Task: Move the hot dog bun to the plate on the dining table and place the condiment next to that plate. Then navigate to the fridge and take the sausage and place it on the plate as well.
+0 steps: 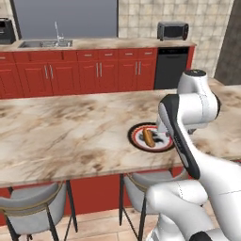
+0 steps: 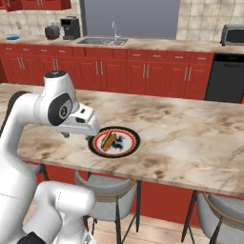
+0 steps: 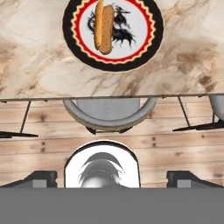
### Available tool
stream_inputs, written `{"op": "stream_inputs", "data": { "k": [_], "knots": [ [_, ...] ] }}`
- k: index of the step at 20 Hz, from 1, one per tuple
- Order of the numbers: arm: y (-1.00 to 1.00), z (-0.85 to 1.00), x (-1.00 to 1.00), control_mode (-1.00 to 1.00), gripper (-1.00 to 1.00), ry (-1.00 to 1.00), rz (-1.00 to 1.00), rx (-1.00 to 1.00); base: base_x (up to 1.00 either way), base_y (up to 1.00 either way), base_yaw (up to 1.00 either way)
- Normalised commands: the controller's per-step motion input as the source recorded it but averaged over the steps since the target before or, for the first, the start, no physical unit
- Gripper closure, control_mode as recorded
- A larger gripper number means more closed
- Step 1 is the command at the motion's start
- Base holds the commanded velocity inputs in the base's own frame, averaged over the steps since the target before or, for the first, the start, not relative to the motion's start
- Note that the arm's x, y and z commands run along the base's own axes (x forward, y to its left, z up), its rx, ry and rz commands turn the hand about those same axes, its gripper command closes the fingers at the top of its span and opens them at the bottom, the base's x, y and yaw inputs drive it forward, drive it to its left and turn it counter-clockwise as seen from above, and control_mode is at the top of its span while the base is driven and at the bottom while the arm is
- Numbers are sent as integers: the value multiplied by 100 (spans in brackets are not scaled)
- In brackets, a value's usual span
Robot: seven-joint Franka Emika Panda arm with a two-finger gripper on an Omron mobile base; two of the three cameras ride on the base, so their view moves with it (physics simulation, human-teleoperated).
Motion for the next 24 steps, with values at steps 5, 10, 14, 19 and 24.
{"op": "stream_inputs", "data": {
  "k": [5, 10, 14, 19, 24],
  "knots": [
    [0, 0, 0, 100, -100, 0, 0, 0, -100, 65, 0],
    [0, 0, 0, 100, -100, 0, 0, 0, -100, 100, 0],
    [0, 0, 0, 100, -100, 0, 0, 0, -97, 100, 0],
    [0, 0, 0, 100, -100, 0, 0, 0, -52, 100, 0],
    [0, 0, 0, 100, -100, 0, 0, 0, -7, 100, 0]
  ]
}}
